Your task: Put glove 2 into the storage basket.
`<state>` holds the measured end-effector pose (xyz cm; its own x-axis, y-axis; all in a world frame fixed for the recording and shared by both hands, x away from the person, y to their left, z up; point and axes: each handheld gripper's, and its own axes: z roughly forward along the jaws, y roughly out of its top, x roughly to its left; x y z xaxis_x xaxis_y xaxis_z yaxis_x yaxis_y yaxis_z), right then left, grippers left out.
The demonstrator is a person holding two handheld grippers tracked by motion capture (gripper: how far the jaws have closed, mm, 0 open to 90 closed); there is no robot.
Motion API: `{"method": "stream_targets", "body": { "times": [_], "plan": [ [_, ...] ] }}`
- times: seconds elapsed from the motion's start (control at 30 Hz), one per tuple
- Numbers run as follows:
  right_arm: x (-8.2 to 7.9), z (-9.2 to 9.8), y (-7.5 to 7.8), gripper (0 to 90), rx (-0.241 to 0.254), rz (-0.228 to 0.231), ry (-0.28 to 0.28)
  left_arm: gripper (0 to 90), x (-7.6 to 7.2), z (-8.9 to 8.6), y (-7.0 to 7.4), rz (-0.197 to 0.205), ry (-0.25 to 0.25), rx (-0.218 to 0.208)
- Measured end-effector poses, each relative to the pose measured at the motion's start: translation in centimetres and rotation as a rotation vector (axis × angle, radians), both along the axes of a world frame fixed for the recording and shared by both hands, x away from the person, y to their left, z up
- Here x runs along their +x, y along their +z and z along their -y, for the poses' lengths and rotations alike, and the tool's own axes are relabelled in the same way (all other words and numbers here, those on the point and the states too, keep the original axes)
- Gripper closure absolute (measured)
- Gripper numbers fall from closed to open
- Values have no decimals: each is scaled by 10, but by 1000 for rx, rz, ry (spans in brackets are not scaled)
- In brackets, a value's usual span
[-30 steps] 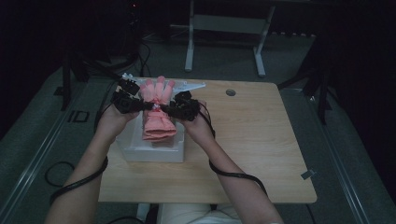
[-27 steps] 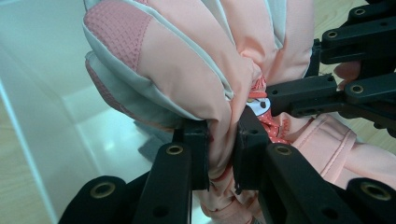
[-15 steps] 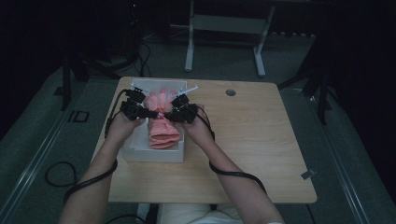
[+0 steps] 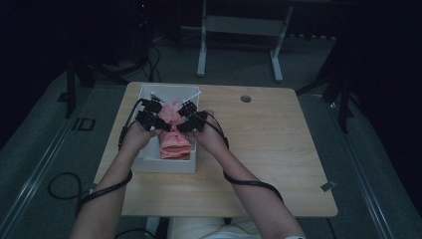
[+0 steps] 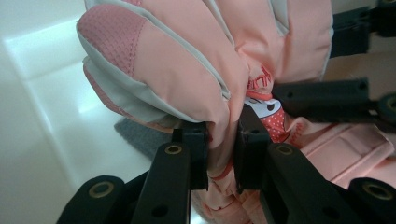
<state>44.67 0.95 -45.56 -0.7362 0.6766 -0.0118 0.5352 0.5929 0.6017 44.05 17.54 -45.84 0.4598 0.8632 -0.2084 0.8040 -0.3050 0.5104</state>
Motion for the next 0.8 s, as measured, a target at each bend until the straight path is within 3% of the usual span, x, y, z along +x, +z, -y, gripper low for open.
{"method": "stream_targets", "body": {
  "times": [0.1, 0.23, 0.3, 0.37, 0.4, 0.5, 0.53, 0.6, 0.7, 0.8],
  "plan": [
    [0, -4, 0, 539, -42, 8, 3, 760, 2, 0, -4, -23, 9, 22],
    [1, -5, 0, 502, -28, 3, 11, 694, 4, 4, -7, -30, 18, 50],
    [1, -4, 1, 479, -20, 7, 18, 673, 6, 5, -10, -38, 26, 92],
    [1, -2, 5, 455, 1, 17, 28, 634, 6, 7, -12, -34, 34, 116],
    [-1, 1, 11, 443, 37, 24, 35, 621, 6, 8, -14, -25, 31, 138],
    [-2, 4, 16, 426, 65, 31, 46, 603, 7, 11, -14, -18, 35, 162],
    [-3, 8, 21, 413, 88, 38, 51, 599, 7, 15, -15, -6, 40, 197],
    [-4, 12, 24, 404, 106, 40, 51, 600, 6, 18, -18, 4, 40, 215],
    [-5, 16, 26, 398, 116, 41, 53, 600, 6, 20, -20, 10, 35, 218],
    [-6, 19, 27, 392, 122, 43, 57, 590, 5, 19, -16, 24, 50, 189]
  ]
}}
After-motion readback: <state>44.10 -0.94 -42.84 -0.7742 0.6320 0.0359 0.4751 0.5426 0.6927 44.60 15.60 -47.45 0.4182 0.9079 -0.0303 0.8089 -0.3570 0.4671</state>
